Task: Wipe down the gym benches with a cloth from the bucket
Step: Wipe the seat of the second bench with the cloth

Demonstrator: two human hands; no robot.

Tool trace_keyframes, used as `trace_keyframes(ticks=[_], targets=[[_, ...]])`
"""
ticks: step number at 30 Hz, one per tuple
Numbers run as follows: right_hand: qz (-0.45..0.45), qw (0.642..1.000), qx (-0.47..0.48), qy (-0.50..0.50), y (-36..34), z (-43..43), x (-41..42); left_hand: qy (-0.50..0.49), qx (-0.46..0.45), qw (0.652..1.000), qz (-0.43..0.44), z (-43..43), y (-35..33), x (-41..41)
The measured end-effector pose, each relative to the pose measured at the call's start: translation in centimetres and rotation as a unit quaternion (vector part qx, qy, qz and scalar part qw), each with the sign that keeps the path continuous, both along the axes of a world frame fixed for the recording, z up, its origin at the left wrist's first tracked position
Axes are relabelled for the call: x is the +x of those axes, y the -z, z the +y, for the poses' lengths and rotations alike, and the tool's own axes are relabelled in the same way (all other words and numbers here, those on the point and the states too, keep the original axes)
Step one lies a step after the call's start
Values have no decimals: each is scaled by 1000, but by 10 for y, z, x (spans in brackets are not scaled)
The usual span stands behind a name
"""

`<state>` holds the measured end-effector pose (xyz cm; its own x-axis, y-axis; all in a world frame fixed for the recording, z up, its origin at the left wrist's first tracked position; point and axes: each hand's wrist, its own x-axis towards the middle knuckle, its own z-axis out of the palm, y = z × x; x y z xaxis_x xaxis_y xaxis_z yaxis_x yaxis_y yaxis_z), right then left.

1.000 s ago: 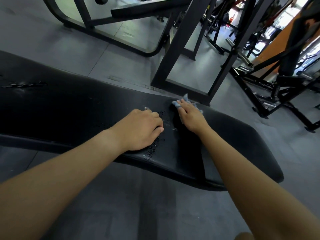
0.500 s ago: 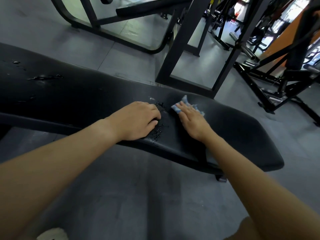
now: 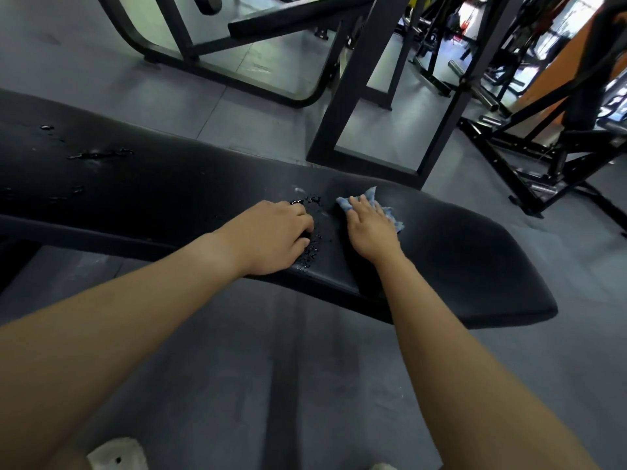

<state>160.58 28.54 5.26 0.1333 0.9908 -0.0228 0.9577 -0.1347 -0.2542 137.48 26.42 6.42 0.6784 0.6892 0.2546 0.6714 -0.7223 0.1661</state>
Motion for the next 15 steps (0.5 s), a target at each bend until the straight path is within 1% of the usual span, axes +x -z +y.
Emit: trace_keyframes(ticks=[3, 9, 12, 13, 15], targets=[[-19, 1000, -7, -10, 0, 0, -7, -1, -4, 1000, 3, 0, -2, -1], [-3, 990, 7, -143, -2, -67, -22, -13, 1, 1000, 3, -3, -3, 1], [-23, 981, 0, -192, -7, -86, -8, -12, -4, 1000, 9, -7, -6, 0], [-31, 981, -4, -192, -10, -84, 1, -11, -4, 1000, 13, -9, -6, 0], [-38, 988, -6, -150, -12, -71, 19, -9, -7, 1000, 16, -13, -6, -2]])
